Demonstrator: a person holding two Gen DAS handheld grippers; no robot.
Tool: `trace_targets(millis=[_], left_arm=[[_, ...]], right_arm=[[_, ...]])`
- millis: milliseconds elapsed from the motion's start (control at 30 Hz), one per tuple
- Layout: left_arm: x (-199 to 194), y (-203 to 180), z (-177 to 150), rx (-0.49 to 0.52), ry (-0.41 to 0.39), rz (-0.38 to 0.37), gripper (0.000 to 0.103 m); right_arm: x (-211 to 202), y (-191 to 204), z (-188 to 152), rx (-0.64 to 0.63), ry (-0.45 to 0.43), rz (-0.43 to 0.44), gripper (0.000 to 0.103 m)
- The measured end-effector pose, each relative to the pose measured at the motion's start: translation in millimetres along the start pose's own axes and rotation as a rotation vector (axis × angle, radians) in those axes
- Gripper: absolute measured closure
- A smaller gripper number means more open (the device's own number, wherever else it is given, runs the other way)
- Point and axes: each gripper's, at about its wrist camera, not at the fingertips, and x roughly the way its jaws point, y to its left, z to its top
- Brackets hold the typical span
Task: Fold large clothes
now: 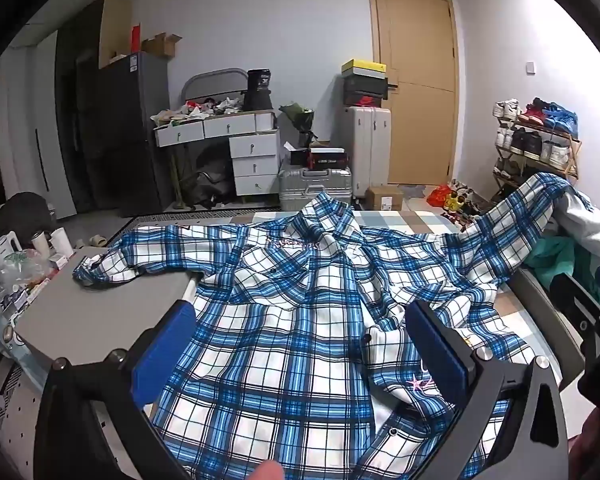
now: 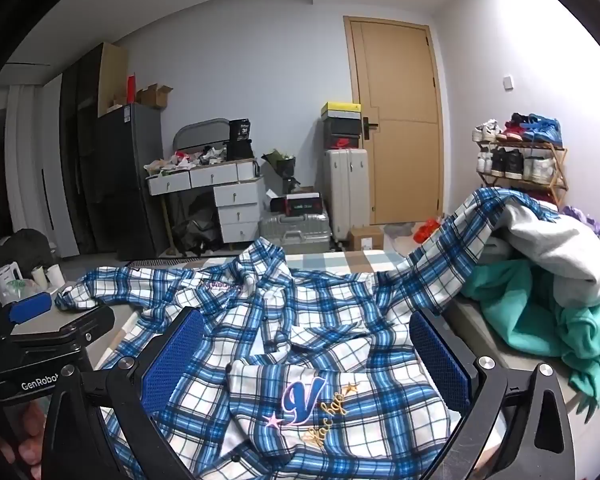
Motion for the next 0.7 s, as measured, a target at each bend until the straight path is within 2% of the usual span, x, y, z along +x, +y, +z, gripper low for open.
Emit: trace_targets(millis=[100, 133, 367, 467, 700], left_arm=[[-1, 2, 0, 0.001, 0.001, -0.002, 0.001], [-4, -1, -1, 0.023, -0.028, 0.016, 0.001], [-11, -13, 5, 0.030, -0.026, 0.005, 0.001], [-5, -2, 1, 0.007, -0.022, -0.012, 0.001], [-5, -1, 1, 0.007, -0.024, -0.008, 0.001]], right_arm=[[0, 0, -1, -0.001, -0.007, -0.002, 0.000], [0, -1, -1, -0.002, -0.005, -0.003, 0.000], [3, 2, -1, -0.008, -0.010, -0.007, 0.000], [0, 4, -2, -0.006, -0.011, -0.009, 0.000], [-6, 3, 1, -0.007, -0.015, -0.009, 0.000]])
